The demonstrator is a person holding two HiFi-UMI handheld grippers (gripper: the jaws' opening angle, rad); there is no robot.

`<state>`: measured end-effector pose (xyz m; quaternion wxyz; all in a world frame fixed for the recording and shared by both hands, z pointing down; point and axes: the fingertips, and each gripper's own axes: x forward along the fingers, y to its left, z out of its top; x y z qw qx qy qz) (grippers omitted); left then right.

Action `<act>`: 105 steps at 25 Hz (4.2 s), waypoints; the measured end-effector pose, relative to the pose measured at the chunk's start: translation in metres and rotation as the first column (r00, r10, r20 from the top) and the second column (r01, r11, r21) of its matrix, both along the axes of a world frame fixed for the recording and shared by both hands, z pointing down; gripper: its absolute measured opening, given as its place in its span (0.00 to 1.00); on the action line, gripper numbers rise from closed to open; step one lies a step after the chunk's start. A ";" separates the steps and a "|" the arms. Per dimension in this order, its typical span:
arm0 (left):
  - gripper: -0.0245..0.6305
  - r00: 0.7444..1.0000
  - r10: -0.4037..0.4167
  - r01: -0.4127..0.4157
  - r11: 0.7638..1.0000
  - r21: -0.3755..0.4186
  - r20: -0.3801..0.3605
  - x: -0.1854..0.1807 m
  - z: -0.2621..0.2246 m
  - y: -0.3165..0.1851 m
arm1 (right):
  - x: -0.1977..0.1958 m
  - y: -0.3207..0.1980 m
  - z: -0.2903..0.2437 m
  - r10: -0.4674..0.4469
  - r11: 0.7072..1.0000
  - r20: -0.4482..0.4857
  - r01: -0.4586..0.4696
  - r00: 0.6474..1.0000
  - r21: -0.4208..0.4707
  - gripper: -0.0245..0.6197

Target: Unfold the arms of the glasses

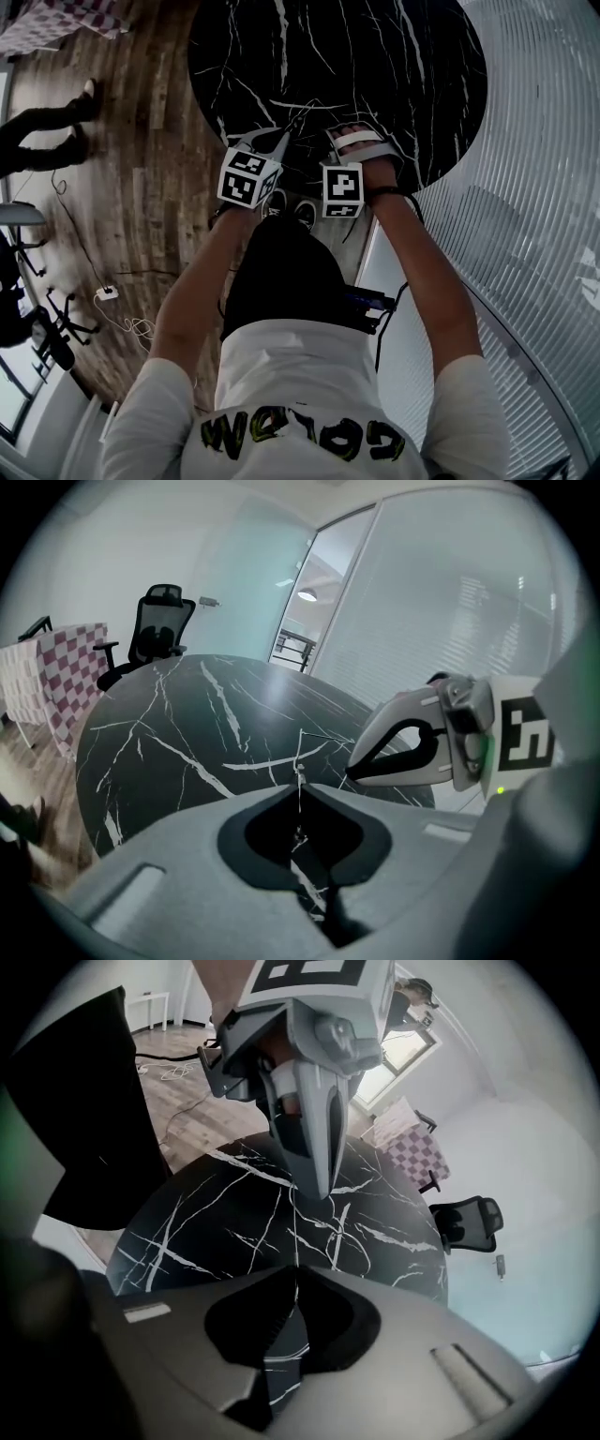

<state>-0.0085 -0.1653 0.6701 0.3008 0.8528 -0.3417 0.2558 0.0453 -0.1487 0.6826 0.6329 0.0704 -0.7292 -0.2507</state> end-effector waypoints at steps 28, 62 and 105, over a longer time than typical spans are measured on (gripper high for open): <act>0.05 0.996 0.013 -0.021 0.996 0.090 0.088 0.007 -0.003 -0.007 | 0.006 0.028 0.008 0.189 0.968 0.048 -0.178 0.981 -0.175 0.06; 0.17 0.987 0.062 -0.082 0.989 0.125 0.151 0.019 -0.001 -0.002 | 0.005 0.063 0.016 0.473 0.856 0.118 -0.423 0.873 -0.296 0.20; 0.04 0.945 0.146 0.003 0.891 0.455 -0.293 0.040 -0.389 0.127 | 0.028 0.107 -0.422 0.480 0.768 0.877 -0.471 -0.023 -0.434 0.04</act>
